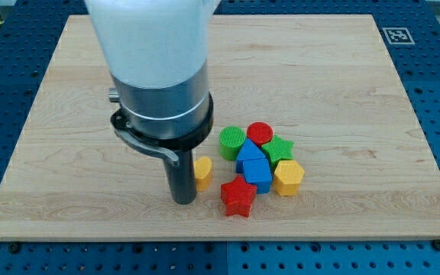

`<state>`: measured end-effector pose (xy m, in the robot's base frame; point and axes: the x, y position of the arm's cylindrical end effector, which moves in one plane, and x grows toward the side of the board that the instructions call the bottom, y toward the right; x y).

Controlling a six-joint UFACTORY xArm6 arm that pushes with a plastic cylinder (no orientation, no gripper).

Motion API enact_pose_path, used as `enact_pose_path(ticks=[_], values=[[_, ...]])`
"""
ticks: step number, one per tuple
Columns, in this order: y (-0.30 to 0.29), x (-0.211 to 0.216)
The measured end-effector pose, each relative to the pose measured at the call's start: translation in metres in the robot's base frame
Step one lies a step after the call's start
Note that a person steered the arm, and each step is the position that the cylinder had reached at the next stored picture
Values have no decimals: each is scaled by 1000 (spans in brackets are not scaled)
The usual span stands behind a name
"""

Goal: Move the yellow heart to the top center

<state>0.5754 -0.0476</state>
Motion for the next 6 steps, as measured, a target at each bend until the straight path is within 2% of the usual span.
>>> enact_pose_path(ticks=[2, 4, 6], values=[[28, 0], [1, -9], [-9, -36]])
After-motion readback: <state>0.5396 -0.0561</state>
